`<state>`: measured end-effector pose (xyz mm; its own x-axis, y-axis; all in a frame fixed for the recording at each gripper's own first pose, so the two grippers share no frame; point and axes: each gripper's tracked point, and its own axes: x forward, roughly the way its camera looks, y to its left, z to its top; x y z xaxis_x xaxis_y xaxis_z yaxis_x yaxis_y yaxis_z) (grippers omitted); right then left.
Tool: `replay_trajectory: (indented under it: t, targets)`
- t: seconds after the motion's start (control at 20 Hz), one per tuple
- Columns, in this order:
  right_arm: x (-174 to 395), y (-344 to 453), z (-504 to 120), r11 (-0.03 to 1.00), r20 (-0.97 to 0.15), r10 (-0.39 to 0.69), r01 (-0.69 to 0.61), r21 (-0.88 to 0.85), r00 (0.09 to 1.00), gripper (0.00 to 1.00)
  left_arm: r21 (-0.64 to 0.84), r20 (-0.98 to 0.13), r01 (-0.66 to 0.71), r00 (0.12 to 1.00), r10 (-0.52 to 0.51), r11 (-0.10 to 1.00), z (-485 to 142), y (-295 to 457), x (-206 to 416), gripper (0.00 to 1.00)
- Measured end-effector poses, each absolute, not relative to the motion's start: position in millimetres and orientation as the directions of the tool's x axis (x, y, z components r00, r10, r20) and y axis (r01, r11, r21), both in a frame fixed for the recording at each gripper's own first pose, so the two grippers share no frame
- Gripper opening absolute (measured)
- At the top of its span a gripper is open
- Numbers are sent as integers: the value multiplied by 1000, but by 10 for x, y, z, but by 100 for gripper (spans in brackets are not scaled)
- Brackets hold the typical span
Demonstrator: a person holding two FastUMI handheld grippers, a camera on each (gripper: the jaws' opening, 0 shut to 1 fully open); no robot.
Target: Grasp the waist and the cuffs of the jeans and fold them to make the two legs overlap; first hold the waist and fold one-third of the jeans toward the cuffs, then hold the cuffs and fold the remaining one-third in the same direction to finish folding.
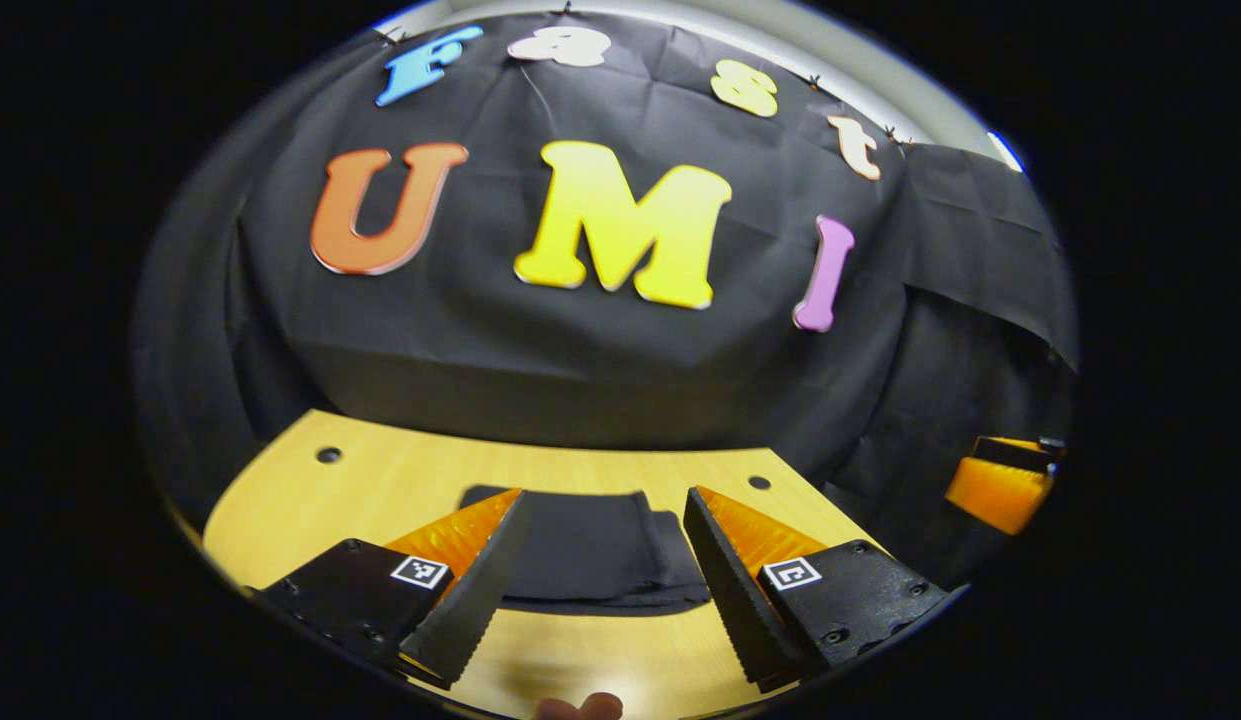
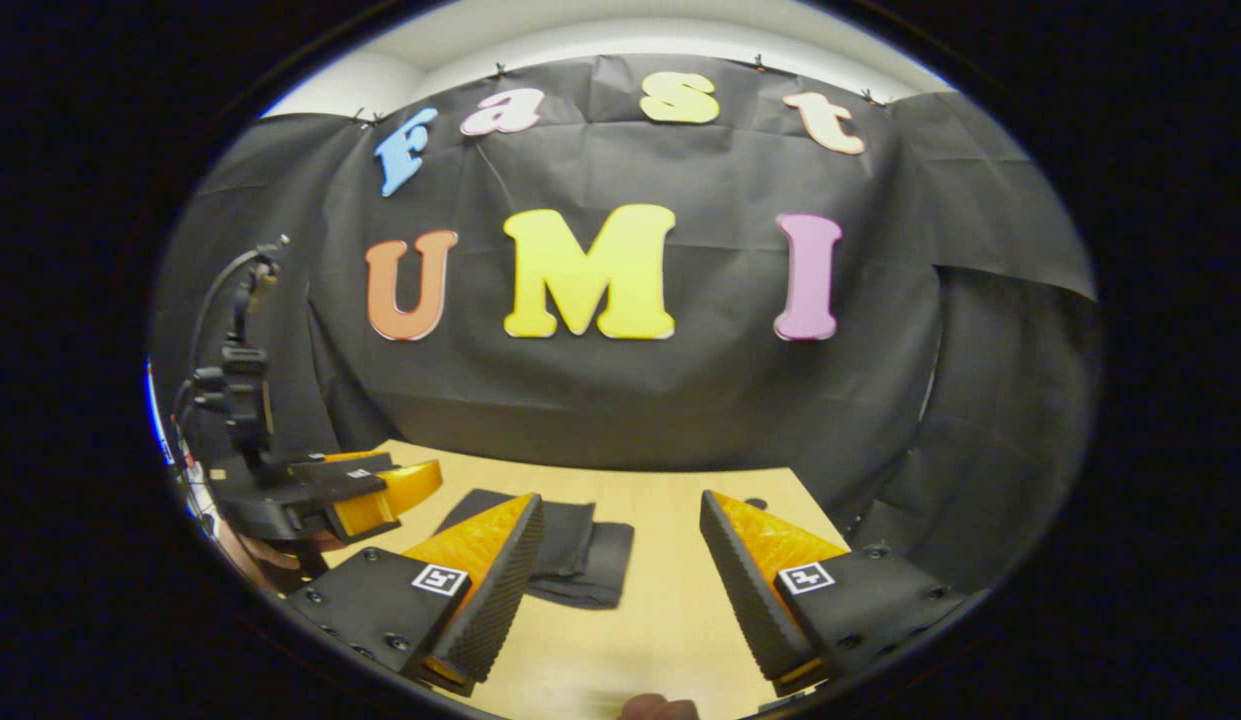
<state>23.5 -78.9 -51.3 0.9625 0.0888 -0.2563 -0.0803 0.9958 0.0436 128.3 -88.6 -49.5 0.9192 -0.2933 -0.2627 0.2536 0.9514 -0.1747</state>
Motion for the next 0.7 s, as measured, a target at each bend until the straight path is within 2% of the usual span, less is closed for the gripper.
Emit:
replay_trajectory:
  t: [0.15,0.35,0.6,0.7]
  targets:
    - [382,-377,-159,988,-182,148,-139,59,972,96,-126,-186,181,962,-202,975,-18,-318,1224,100]
    - [418,-58,127,992,-89,127,-127,4,988,94,-100,-94,104,989,-113,990,494,259,1018,98]
    - [313,353,234,989,-42,147,-148,-27,988,94,-121,-15,56,998,-58,991,816,474,797,98]
    - [309,390,292,990,-18,135,-135,-36,991,99,-119,-2,53,999,-54,991,849,471,731,98]
